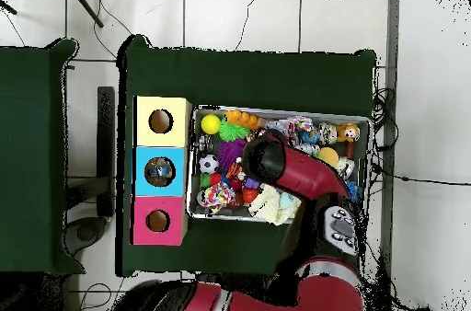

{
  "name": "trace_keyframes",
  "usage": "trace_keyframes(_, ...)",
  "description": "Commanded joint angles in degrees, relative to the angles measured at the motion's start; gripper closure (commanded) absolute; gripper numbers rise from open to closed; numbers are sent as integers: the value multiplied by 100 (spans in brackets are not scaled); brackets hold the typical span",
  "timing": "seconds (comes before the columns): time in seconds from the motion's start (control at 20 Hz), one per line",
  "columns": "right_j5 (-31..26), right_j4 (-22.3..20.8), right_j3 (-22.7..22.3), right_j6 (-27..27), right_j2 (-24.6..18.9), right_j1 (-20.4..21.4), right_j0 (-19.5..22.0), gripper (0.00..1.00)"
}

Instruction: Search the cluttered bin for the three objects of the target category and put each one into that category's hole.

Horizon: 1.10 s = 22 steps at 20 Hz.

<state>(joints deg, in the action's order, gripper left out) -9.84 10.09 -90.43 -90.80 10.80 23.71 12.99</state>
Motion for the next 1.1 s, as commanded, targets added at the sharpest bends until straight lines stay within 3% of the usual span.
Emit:
trace_keyframes(0.05,-78,280,-1406,-1062,-1926,73,1038,0)
trace_keyframes(0.25,-194,213,-1496,-1062,-2060,70,1172,0)
trace_keyframes(0.7,-594,201,-1295,-1067,-1763,154,888,0)
trace_keyframes(1.1,-1409,371,-1204,-1291,-1231,833,354,0)
